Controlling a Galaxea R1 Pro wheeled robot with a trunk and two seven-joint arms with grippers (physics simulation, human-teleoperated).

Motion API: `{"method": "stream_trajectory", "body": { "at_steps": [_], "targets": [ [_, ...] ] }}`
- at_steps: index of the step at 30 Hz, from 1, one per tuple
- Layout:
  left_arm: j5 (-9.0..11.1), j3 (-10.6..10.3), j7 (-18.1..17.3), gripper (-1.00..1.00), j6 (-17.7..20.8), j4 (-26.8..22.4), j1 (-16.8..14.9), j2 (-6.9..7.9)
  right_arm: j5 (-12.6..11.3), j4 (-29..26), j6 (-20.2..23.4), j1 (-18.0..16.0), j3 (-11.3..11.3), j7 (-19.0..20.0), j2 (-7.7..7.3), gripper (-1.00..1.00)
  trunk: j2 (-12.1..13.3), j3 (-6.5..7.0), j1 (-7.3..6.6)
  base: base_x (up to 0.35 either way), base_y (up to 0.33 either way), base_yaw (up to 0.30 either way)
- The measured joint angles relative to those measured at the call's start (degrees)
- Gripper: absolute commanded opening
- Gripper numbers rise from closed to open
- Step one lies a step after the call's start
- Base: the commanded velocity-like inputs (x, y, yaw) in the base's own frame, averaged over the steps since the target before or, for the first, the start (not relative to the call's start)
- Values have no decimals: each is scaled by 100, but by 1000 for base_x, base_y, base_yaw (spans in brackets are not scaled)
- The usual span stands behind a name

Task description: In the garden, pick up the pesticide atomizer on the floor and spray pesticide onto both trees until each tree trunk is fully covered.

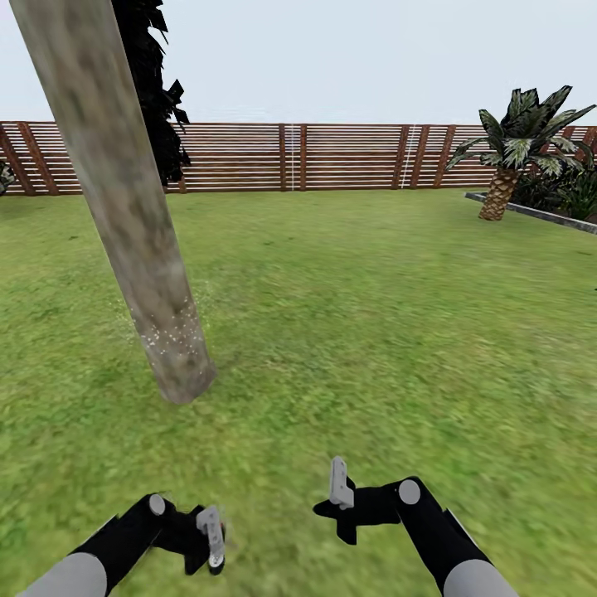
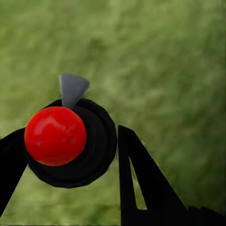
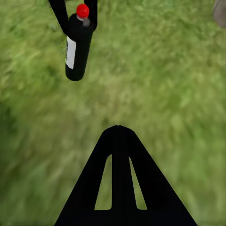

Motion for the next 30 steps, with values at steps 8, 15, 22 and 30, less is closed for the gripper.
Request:
{"method": "stream_trajectory", "body": {
  "at_steps": [8,15,22,30],
  "targets": [
    [391,26,1711,-100,-52,1346,15,578,-79,1534,-22,13,-69,-2624,-276,-100,0,-1,0,0,0,0],
    [3259,100,3355,-100,-1313,2323,342,419,-988,3579,-622,55,-797,-7352,-293,-100,0,-1,0,0,0,0],
    [4870,115,4267,-100,-1524,2397,672,277,-1606,3632,-948,408,-821,-7750,-297,100,0,-1,0,0,0,0],
    [5276,110,4277,-100,-1569,2401,856,199,-2276,3643,-951,452,-821,-7744,-306,100,0,0,0,0,0,0]
  ]
}}
